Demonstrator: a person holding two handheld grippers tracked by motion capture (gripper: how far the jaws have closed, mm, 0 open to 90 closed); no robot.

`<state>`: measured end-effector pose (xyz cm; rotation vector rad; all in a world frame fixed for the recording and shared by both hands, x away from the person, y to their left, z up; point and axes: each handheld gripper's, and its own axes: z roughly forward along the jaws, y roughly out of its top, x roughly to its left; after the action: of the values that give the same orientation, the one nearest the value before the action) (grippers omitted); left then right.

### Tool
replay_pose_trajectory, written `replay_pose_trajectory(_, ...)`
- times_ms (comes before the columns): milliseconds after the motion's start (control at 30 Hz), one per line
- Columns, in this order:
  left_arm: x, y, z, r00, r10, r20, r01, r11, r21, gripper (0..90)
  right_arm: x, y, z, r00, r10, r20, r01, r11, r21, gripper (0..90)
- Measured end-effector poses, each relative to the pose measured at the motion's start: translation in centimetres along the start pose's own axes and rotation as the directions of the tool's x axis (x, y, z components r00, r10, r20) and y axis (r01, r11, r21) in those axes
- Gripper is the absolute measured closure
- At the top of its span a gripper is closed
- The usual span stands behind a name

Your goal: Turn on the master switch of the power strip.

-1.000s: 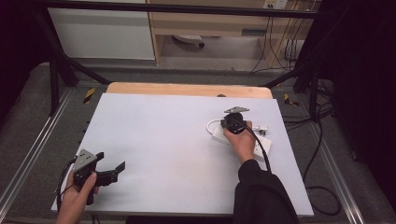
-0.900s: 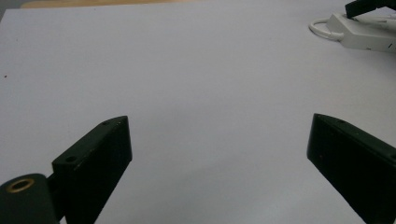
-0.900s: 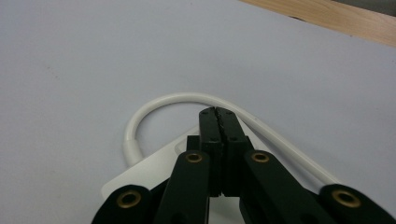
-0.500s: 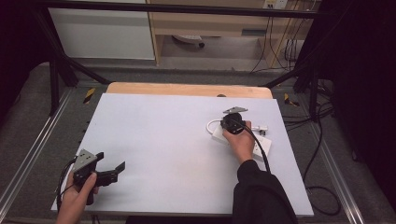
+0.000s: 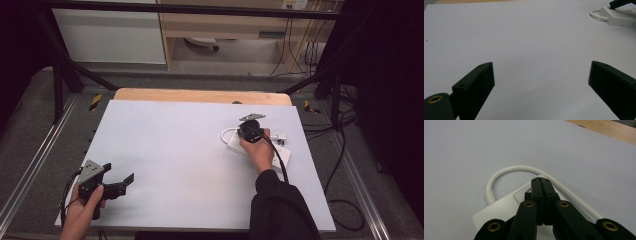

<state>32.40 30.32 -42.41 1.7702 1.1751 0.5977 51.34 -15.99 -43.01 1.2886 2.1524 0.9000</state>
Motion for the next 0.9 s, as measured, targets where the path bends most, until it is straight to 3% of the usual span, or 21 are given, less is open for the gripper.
replay_pose_trajectory(300,0.0,-0.02,0.02,1.0,0.003,-0.001,-0.003,1.0,0.003,6.6,0.28,0.34,0.02,0.9997,-0.015,0.018,0.015,0.9996,0.025,90.0)
replay_pose_trajectory(500,0.08,-0.02,-0.03,1.0,-0.004,-0.001,0.004,1.0,-0.001,6.6,0.01,0.29,0.25,0.9987,0.036,-0.035,-0.036,0.9994,0.002,90.0)
replay_pose_trajectory(600,0.15,-0.06,-0.08,1.0,-0.005,-0.006,0.005,1.0,0.003,6.7,0.18,0.67,0.39,1.0,0.006,-0.003,-0.006,0.9997,0.022,90.0)
replay_pose_trajectory(667,0.22,-0.08,-0.17,1.0,-0.005,-0.003,0.005,1.0,-0.002,6.7,-0.28,0.69,0.28,0.9997,0.009,-0.023,-0.009,0.9994,0.033,90.0)
replay_pose_trajectory(900,0.14,-0.04,-0.04,1.0,-0.004,0.001,0.004,1.0,0.002,6.8,-0.12,0.57,0.25,0.9999,-0.005,-0.012,0.005,0.9997,0.025,90.0)
